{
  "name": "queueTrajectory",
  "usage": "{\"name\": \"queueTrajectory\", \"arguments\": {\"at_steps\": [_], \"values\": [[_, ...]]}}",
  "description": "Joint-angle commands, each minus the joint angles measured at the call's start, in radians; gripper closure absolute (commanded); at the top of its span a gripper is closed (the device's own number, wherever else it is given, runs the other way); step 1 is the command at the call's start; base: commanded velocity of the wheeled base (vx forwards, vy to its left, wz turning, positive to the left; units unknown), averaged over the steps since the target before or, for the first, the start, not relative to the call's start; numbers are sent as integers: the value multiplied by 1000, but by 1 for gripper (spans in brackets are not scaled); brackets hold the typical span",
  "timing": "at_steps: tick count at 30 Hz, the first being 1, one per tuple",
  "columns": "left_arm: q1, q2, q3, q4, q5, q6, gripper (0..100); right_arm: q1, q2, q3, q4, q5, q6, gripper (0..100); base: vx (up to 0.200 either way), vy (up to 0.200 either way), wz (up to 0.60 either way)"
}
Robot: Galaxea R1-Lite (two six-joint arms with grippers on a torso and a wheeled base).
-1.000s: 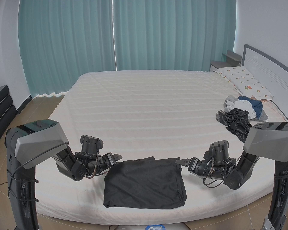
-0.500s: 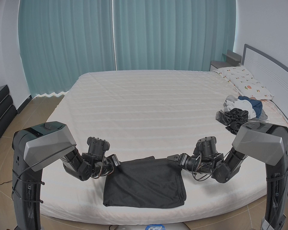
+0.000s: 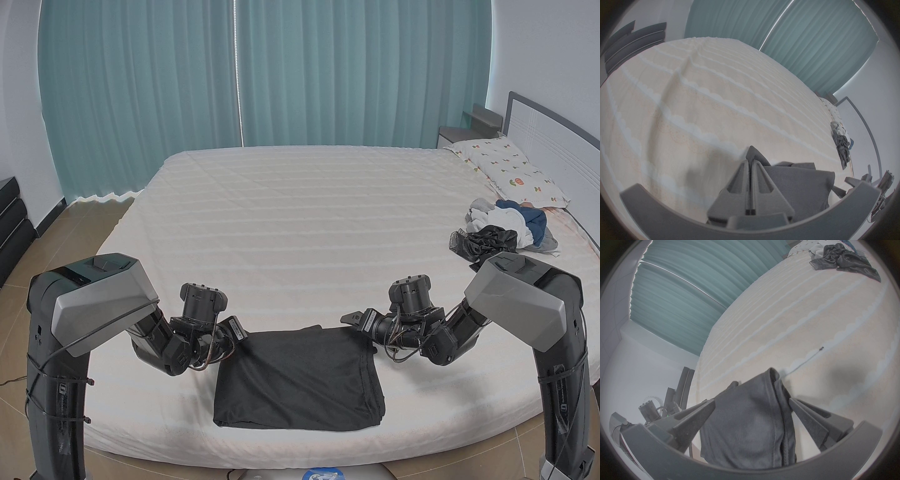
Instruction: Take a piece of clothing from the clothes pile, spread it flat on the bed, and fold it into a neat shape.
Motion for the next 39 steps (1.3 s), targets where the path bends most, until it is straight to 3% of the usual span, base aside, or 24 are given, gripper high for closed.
{"name": "queueTrajectory", "arguments": {"at_steps": [1, 12, 25, 26, 28, 29, 39], "values": [[0, 0, 5, -2, 1, -1, 100, 6, 41, -46, 13, -25, 0, 100, 0, 0, 0], [-6, 0, 17, 1, 2, -1, 100, -1, 38, -48, 6, -124, -5, 100, 0, 0, 0], [-14, 3, 22, 3, 1, -1, 100, 0, 46, -58, 4, -129, -2, 100, 0, 0, 0], [-14, 3, 22, 3, 1, -1, 0, 0, 46, -58, 4, -129, -2, 100, 0, 0, 0], [-14, 3, 22, 6, 1, -1, 0, 0, 50, -64, 4, -129, -2, 100, 0, 0, 0], [-14, 3, 22, 6, 1, -1, 0, 0, 52, -64, 4, -129, -2, 0, 0, 0, 0], [-19, -5, 33, 3, 24, -7, 0, -9, 17, -44, 3, -177, 2, 0, 0, 0, 0]]}}
